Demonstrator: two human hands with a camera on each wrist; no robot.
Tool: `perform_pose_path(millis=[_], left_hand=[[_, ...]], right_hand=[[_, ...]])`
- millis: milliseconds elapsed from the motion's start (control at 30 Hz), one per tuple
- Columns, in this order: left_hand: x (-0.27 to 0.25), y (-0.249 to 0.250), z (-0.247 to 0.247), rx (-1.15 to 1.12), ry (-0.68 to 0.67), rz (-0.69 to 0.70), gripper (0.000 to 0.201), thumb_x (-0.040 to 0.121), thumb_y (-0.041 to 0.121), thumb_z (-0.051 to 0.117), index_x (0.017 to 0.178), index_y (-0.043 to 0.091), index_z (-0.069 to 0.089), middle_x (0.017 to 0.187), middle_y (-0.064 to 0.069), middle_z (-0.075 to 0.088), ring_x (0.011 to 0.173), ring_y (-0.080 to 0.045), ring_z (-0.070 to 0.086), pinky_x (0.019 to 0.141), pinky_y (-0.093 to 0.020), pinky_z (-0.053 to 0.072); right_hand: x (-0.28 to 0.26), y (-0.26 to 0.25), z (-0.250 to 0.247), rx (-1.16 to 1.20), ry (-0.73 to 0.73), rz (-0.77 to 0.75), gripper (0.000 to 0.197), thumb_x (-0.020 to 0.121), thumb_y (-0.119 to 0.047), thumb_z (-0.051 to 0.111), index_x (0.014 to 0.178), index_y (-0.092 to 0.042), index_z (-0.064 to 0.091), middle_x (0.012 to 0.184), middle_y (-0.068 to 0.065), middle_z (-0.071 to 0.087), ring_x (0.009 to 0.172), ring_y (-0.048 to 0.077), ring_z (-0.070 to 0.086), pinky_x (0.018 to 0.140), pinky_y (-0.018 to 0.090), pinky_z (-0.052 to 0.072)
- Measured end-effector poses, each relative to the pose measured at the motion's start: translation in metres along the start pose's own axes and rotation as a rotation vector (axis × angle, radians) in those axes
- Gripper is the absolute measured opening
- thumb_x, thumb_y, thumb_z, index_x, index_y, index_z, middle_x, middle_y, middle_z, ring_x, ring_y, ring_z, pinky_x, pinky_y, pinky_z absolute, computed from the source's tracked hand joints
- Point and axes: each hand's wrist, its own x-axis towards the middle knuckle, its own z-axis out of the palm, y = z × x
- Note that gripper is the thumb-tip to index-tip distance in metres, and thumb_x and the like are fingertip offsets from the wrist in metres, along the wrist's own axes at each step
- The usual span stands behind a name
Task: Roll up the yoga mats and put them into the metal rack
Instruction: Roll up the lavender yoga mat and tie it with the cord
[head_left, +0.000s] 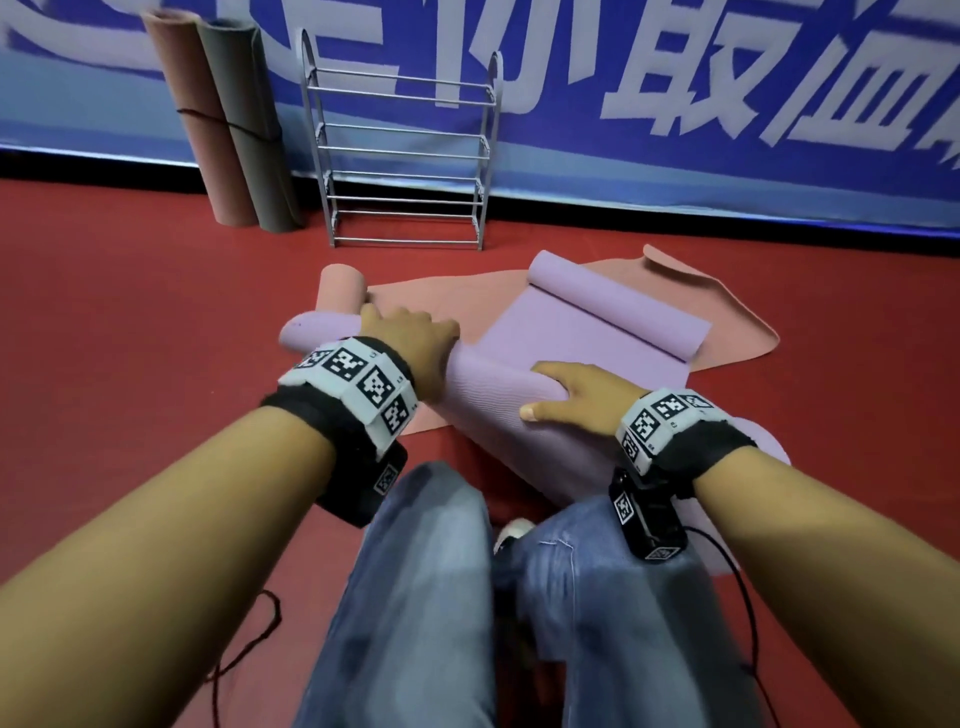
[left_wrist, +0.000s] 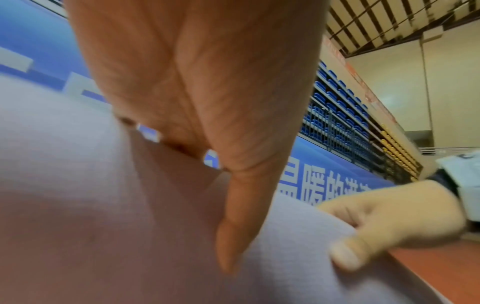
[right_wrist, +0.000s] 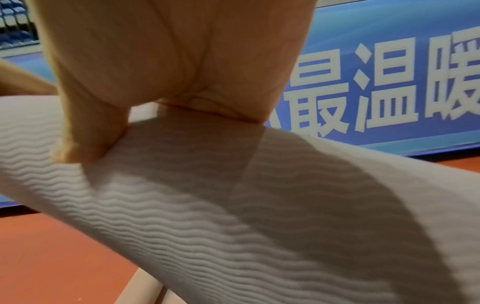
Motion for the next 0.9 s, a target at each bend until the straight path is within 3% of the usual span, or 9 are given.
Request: perform_pose_path(millis=[100,233,400,500,567,667,767,833,900], left_hand=[[0.007,0.026,0.014,0.072,0.193,0.103,0.083,0.077,0.039,0.071,0.146,0.038,0.026,0.14,-0.007,0.032,0.134,-0.031,0.028,0.109,-0.069,0.008],[0.019,0.046,0.03,0.069,0.216,0.149,0.084,0.075,0.032,0.07,0.146,0.026,0.024,0.14,-0.005,0.032,0.131,-0.028,0.032,0.109,-0.071,0.004],[0.026,0.037,0.022,0.075,0.173,0.183,0.082,0.071,0.045,0.076,0.137,0.026,0.032,0.132,-0.004,0.043,0.122,-0.028,0.043,0.108,-0.06,0.022],[0.027,0.036,0.013,0.081,0.111,0.264,0.084,0.066,0.053,0.078,0.133,0.025,0.036,0.126,-0.003,0.05,0.116,-0.029,0.05,0.097,-0.046,0.036],[0.027,0.039,0.012,0.047,0.027,0.324,0.074,0.068,0.051,0.077,0.127,0.024,0.041,0.118,-0.001,0.057,0.111,-0.028,0.055,0.085,-0.039,0.041],[0.031,0.05,0.008,0.007,-0.072,0.388,0.054,0.073,0.041,0.075,0.118,0.026,0.049,0.097,0.004,0.06,0.101,-0.023,0.06,0.07,-0.03,0.037],[0.038,0.06,0.004,-0.038,-0.137,0.433,0.051,0.074,0.038,0.076,0.118,0.027,0.051,0.09,0.008,0.055,0.101,-0.021,0.061,0.072,-0.028,0.037],[0.04,0.063,0.004,-0.038,-0.082,0.445,0.058,0.073,0.042,0.076,0.122,0.029,0.049,0.106,0.006,0.06,0.107,-0.023,0.058,0.08,-0.032,0.038],[0.039,0.062,0.005,0.029,0.041,0.437,0.075,0.069,0.046,0.077,0.133,0.034,0.04,0.126,0.004,0.053,0.121,-0.025,0.049,0.099,-0.043,0.033]], right_hand=[[0.001,0.009,-0.007,0.083,0.032,0.023,0.028,0.088,-0.039,0.069,0.105,-0.018,0.062,0.103,0.001,0.069,0.1,0.021,0.061,0.094,0.034,0.044],[0.007,0.008,-0.019,0.102,-0.06,0.048,0.026,0.089,-0.037,0.067,0.105,-0.017,0.063,0.105,0.001,0.069,0.1,0.02,0.061,0.092,0.032,0.045],[0.008,-0.004,-0.026,0.264,-0.109,0.09,0.013,0.089,-0.029,0.069,0.1,-0.022,0.067,0.099,-0.002,0.071,0.09,0.013,0.062,0.086,0.025,0.046],[0.004,-0.005,-0.029,0.342,-0.157,0.169,0.007,0.085,-0.029,0.071,0.089,-0.025,0.067,0.089,-0.005,0.071,0.085,0.013,0.063,0.087,0.029,0.045],[-0.001,-0.001,-0.03,0.255,-0.205,0.209,0.018,0.085,-0.036,0.07,0.095,-0.022,0.065,0.093,-0.002,0.069,0.091,0.018,0.062,0.09,0.033,0.044],[-0.011,0.005,-0.029,0.035,-0.278,0.242,0.047,0.081,-0.05,0.072,0.117,-0.028,0.052,0.109,0.001,0.063,0.1,0.019,0.058,0.097,0.035,0.041],[-0.018,0.01,-0.02,-0.061,-0.286,0.195,0.068,0.068,-0.047,0.085,0.121,-0.028,0.047,0.112,-0.001,0.063,0.105,0.02,0.058,0.096,0.038,0.046],[-0.018,0.014,-0.015,-0.093,-0.186,0.153,0.062,0.067,-0.038,0.086,0.116,-0.023,0.052,0.108,0.0,0.064,0.101,0.021,0.058,0.092,0.037,0.047],[-0.018,0.018,-0.017,-0.038,-0.098,0.131,0.049,0.068,-0.03,0.086,0.105,-0.021,0.054,0.102,0.001,0.064,0.097,0.022,0.057,0.088,0.036,0.046]])
